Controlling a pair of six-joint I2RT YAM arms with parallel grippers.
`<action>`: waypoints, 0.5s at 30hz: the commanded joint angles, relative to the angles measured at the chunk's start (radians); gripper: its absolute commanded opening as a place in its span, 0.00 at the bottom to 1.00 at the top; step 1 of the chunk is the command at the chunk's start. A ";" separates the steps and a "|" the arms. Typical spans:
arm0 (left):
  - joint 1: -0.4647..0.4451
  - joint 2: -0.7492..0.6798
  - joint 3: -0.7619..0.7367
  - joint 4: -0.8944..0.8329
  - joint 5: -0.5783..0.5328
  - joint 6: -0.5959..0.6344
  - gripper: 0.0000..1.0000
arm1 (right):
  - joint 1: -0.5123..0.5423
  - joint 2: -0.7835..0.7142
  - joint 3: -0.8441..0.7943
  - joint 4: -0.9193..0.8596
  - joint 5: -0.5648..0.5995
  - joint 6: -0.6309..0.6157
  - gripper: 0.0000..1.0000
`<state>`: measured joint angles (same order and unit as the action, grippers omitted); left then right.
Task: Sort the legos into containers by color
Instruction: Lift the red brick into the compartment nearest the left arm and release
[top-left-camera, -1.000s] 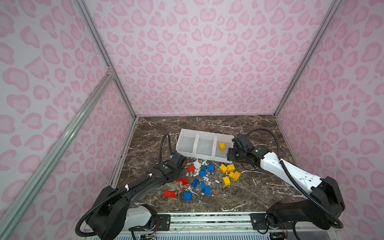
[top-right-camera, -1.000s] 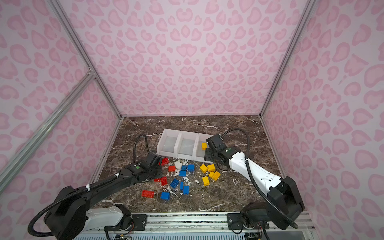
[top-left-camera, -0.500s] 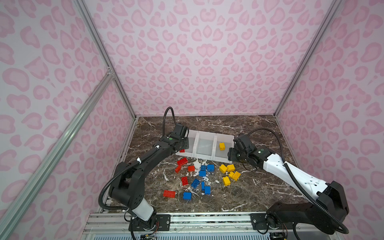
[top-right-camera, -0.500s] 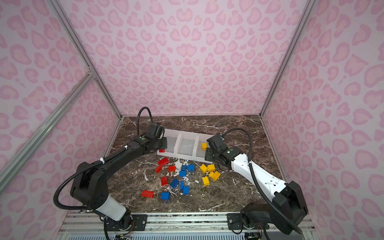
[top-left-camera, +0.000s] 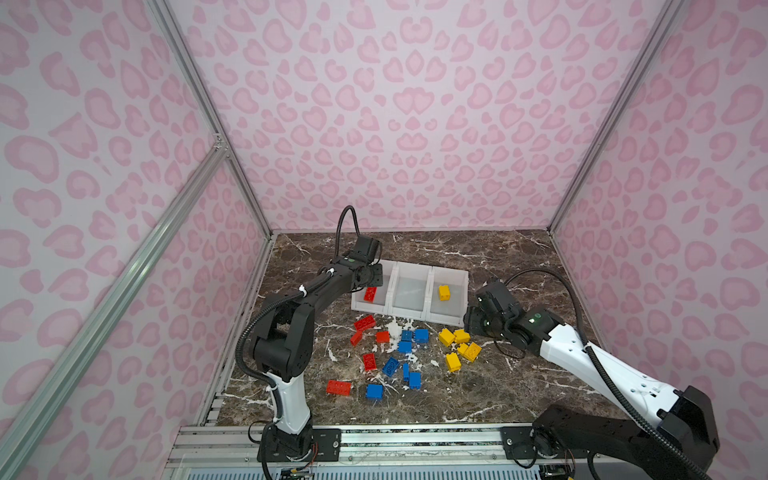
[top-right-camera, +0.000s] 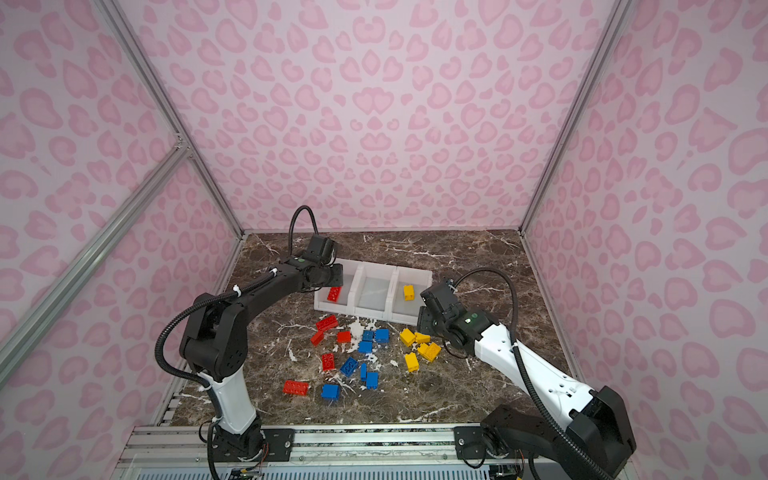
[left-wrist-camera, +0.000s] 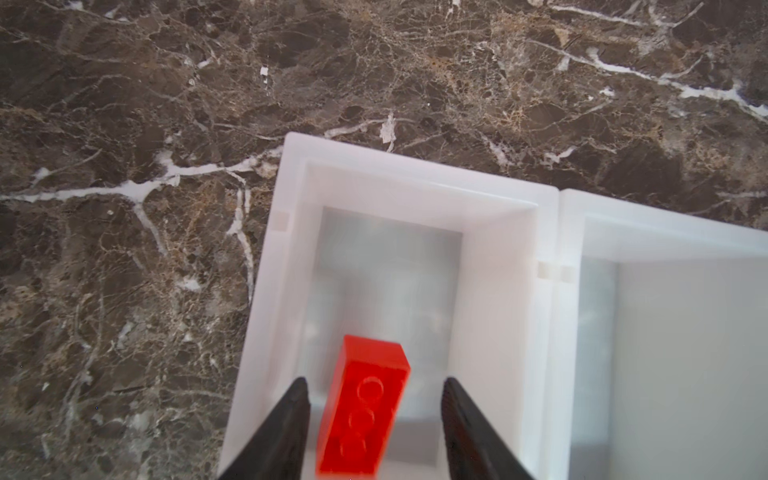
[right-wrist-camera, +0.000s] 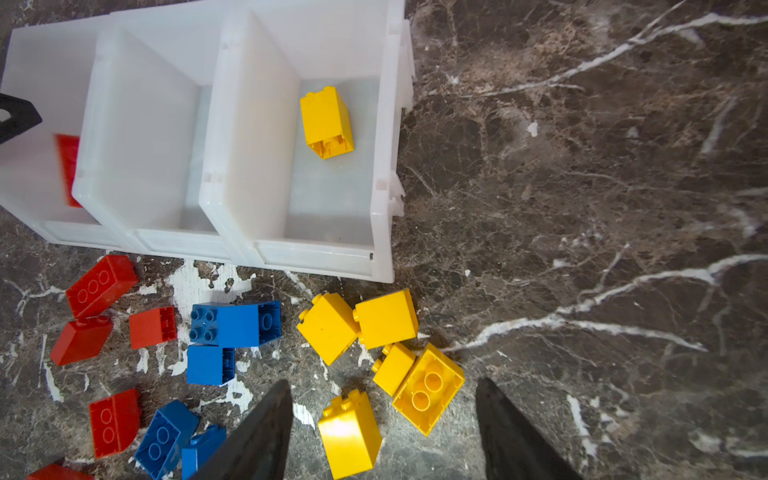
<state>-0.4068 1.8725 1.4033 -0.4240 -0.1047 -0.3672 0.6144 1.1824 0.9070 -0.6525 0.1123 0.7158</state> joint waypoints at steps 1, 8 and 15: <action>0.001 -0.031 -0.015 0.025 0.012 -0.004 0.60 | 0.001 0.002 0.000 -0.013 0.020 0.008 0.70; 0.001 -0.102 -0.086 0.039 0.033 -0.016 0.61 | 0.002 0.012 -0.003 -0.009 0.016 0.010 0.71; -0.005 -0.280 -0.261 0.082 0.105 -0.060 0.63 | 0.001 0.038 0.002 -0.009 0.020 0.002 0.71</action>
<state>-0.4072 1.6402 1.1915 -0.3840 -0.0471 -0.4000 0.6144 1.2064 0.9070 -0.6529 0.1150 0.7216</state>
